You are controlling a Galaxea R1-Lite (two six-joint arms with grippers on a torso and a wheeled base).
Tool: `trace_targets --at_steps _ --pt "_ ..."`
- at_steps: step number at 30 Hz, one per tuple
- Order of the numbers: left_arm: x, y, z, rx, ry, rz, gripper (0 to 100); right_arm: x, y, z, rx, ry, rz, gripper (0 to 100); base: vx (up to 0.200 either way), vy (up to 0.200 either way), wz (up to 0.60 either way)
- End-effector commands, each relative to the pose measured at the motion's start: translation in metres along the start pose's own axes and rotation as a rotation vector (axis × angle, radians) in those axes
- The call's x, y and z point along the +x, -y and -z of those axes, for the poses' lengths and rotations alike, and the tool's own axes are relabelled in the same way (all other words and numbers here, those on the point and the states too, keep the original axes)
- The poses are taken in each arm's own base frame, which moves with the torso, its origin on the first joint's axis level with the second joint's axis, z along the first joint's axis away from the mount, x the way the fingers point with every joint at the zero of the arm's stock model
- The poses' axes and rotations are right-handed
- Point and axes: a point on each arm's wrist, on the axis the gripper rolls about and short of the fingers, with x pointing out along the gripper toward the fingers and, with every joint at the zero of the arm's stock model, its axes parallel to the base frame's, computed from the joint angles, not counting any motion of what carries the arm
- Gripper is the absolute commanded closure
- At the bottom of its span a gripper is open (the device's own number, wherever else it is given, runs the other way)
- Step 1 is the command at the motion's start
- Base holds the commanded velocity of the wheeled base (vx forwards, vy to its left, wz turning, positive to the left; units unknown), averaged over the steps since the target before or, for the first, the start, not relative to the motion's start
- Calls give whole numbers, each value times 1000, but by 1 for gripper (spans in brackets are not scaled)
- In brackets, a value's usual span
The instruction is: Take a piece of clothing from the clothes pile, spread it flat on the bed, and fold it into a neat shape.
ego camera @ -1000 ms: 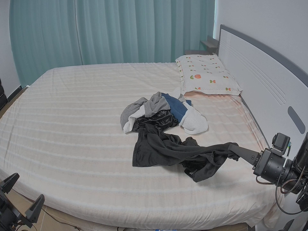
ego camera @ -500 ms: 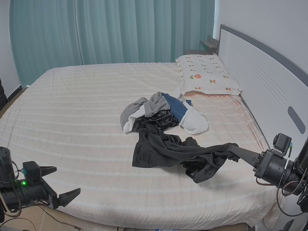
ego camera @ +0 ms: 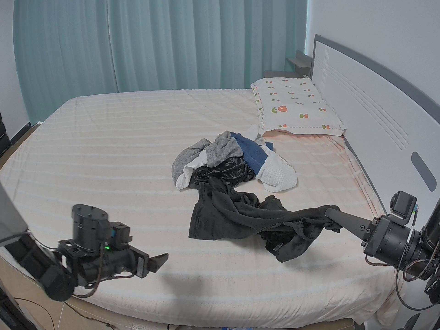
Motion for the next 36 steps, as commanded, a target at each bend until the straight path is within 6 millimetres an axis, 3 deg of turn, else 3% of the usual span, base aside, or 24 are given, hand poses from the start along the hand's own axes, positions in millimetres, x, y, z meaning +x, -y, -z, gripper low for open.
trace_targets --at_steps 1,9,10,11,20,36 --pt "80 33 15 -99 -71 -34 0 0 -1 0 0 -1 -3 100 0 0 0" --pt "150 40 4 -265 -3 -75 0 0 0 0 2 -2 -2 100 0 0 0" --pt "151 40 4 -268 -2 -78 0 0 -1 0 0 -1 -3 100 0 0 0" --pt "168 40 6 -284 7 -101 0 0 -1 0 3 2 -4 100 0 0 0" --pt "212 41 12 -330 39 -129 0 0 -1 -1 1 10 -5 100 0 0 0" --pt "231 43 -7 -417 118 -97 0 0 0 0 2 1 -1 100 0 0 0"
